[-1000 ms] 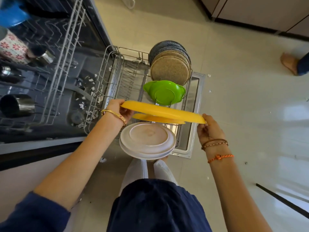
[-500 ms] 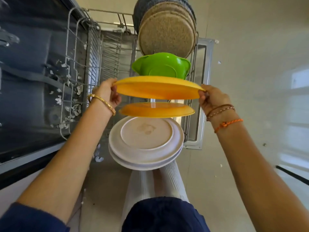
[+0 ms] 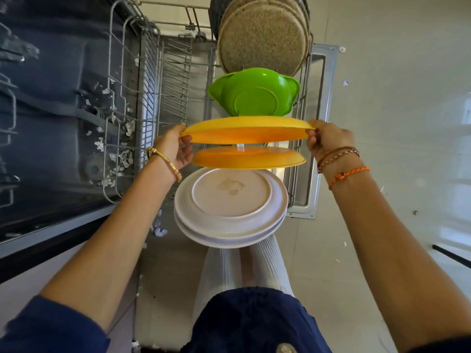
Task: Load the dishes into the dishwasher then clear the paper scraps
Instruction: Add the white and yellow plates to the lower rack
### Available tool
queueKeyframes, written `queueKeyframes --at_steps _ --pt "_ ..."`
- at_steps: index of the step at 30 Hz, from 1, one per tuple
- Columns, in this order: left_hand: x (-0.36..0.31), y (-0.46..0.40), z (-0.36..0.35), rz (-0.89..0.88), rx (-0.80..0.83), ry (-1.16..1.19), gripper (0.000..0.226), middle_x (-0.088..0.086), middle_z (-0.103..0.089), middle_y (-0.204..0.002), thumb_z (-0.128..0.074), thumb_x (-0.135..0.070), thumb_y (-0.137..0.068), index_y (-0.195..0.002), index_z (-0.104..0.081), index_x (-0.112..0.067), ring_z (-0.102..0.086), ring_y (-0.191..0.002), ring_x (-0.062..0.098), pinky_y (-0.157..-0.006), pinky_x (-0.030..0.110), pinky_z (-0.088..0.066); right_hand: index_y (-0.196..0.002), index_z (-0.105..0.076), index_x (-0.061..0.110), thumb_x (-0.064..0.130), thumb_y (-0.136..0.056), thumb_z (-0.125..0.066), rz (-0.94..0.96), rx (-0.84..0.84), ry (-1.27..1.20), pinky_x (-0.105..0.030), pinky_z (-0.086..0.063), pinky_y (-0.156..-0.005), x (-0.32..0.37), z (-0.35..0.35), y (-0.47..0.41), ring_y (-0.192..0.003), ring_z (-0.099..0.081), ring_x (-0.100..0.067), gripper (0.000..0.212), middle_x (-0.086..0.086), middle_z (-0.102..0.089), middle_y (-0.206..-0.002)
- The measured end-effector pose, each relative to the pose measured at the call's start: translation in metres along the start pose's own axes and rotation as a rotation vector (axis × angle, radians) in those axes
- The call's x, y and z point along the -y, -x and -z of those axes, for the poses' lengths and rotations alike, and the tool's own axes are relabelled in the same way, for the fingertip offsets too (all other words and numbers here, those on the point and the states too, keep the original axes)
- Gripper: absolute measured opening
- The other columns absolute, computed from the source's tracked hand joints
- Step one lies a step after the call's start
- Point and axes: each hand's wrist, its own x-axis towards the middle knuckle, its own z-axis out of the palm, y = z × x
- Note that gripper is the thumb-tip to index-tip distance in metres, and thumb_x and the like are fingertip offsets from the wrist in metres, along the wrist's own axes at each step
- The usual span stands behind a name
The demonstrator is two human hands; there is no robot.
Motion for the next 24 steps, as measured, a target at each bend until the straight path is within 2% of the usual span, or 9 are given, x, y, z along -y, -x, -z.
queueKeyframes --at_steps 4,11,18,20,21,22,23,24 --pt "0.005 0.007 0.001 -0.043 -0.008 0.086 0.024 -0.006 -0.045 -0.065 -0.050 -0.026 -0.093 -0.071 -0.050 -0.017 -0.044 -0.056 0.007 -0.050 0.021 -0.040 -0.061 -0.048 0.005 -0.001 -0.089 -0.053 0.068 -0.008 -0.095 -0.011 -0.031 -0.029 0.005 0.005 0.007 -0.023 -0.039 -0.002 0.028 0.005 -0.041 -0.026" --pt "0.000 0.010 -0.010 -0.038 -0.025 0.081 0.025 -0.005 -0.044 -0.064 -0.052 -0.025 -0.092 -0.069 -0.049 -0.017 -0.043 -0.055 0.008 -0.049 0.022 -0.039 -0.062 -0.050 0.006 0.003 -0.089 -0.056 0.073 -0.034 -0.050 -0.011 -0.033 -0.030 0.005 0.009 0.007 -0.024 -0.040 -0.002 0.028 0.006 -0.043 -0.027" --pt "0.013 -0.013 -0.002 0.033 -0.044 -0.122 0.029 -0.006 -0.050 -0.072 -0.041 -0.034 -0.096 -0.072 -0.048 -0.019 -0.038 -0.057 0.007 -0.049 0.019 -0.032 -0.062 -0.048 0.007 0.004 -0.089 -0.056 0.056 -0.023 0.086 -0.011 -0.034 -0.029 -0.012 -0.001 -0.014 -0.022 -0.039 -0.002 0.029 0.005 -0.042 -0.025" --pt "0.016 -0.017 0.001 0.033 -0.036 -0.237 0.031 0.000 -0.057 -0.086 -0.039 -0.040 -0.097 -0.081 -0.053 -0.018 -0.040 -0.057 0.008 -0.050 0.020 -0.032 -0.063 -0.048 0.007 0.005 -0.090 -0.055 0.068 -0.016 0.115 -0.012 -0.035 -0.029 -0.017 -0.004 -0.020 -0.022 -0.040 -0.002 0.029 0.006 -0.042 -0.025" --pt "0.018 -0.018 0.000 0.025 -0.023 -0.307 0.036 0.006 -0.060 -0.101 -0.036 -0.046 -0.096 -0.094 -0.057 -0.016 -0.045 -0.063 0.010 -0.054 0.022 -0.037 -0.063 -0.048 0.007 0.005 -0.091 -0.055 0.073 -0.007 0.135 -0.013 -0.036 -0.029 -0.019 -0.005 -0.024 -0.022 -0.040 -0.003 0.029 0.005 -0.043 -0.026" --pt "0.021 -0.020 -0.002 0.012 -0.008 -0.401 0.046 0.012 -0.056 -0.121 -0.033 -0.051 -0.095 -0.113 -0.056 -0.014 -0.053 -0.078 0.015 -0.064 0.026 -0.043 -0.063 -0.048 0.007 0.006 -0.091 -0.054 0.073 0.004 0.170 -0.013 -0.037 -0.029 -0.021 -0.006 -0.028 -0.023 -0.041 -0.004 0.028 0.003 -0.046 -0.029" --pt "0.024 -0.021 -0.006 -0.023 0.015 -0.511 0.056 0.013 -0.047 -0.134 -0.028 -0.054 -0.095 -0.129 -0.047 -0.014 -0.054 -0.102 0.023 -0.081 0.033 -0.045 -0.063 -0.049 0.007 0.006 -0.091 -0.055 0.071 0.011 0.229 -0.015 -0.038 -0.030 -0.023 -0.007 -0.032 -0.023 -0.042 -0.005 0.028 -0.001 -0.049 -0.035" --pt "0.027 -0.020 -0.011 -0.072 0.038 -0.593 0.062 0.013 -0.039 -0.142 -0.024 -0.057 -0.094 -0.137 -0.038 -0.015 -0.045 -0.121 0.028 -0.097 0.039 -0.041 -0.062 -0.050 0.007 0.006 -0.090 -0.055 0.073 0.011 0.314 -0.016 -0.040 -0.031 -0.026 -0.007 -0.035 -0.024 -0.044 -0.005 0.029 -0.004 -0.052 -0.044"
